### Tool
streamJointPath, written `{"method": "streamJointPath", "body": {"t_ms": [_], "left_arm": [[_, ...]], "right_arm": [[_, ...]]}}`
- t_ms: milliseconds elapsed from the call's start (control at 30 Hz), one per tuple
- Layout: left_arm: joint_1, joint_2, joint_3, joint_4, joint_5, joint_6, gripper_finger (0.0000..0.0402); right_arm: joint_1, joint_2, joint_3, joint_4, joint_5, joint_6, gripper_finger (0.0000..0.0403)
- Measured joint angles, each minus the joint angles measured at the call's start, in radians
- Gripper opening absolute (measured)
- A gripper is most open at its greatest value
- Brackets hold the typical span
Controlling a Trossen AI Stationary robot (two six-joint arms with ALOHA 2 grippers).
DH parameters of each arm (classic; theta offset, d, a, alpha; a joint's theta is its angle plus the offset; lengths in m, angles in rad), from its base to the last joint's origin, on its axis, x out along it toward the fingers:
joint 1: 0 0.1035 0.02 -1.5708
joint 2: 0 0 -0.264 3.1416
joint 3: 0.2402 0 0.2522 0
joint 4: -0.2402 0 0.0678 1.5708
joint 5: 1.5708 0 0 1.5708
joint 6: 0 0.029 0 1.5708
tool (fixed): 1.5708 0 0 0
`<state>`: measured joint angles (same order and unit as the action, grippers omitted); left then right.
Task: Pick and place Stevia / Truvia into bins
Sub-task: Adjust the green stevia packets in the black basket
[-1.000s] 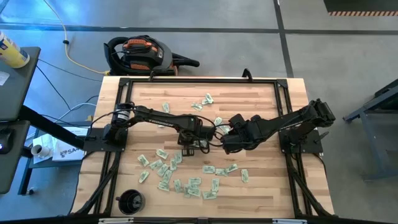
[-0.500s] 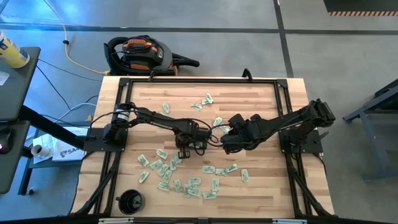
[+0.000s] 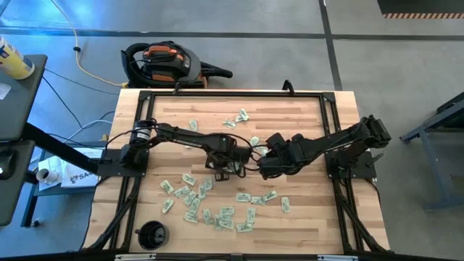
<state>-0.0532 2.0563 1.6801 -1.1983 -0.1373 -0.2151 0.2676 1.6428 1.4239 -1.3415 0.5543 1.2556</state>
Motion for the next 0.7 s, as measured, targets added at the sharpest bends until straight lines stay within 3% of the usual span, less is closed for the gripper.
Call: {"method": "streamJointPath", "body": {"t_ms": [300, 567, 700], "left_arm": [[0.001, 0.0, -0.065, 0.127, -0.002, 0.009, 0.0023], [0.008, 0.0, -0.096, 0.133, 0.003, 0.027, 0.0076], [0.009, 0.001, -0.092, 0.115, 0.011, 0.034, 0.0061]], "right_arm": [[0.001, 0.0, 0.0, 0.0, -0.012, 0.001, 0.0169], [0.0, 0.0, 0.0, 0.0, 0.017, -0.004, 0.0169], [0.0, 0.0, 0.0, 0.0, 0.019, -0.005, 0.0169]]}}
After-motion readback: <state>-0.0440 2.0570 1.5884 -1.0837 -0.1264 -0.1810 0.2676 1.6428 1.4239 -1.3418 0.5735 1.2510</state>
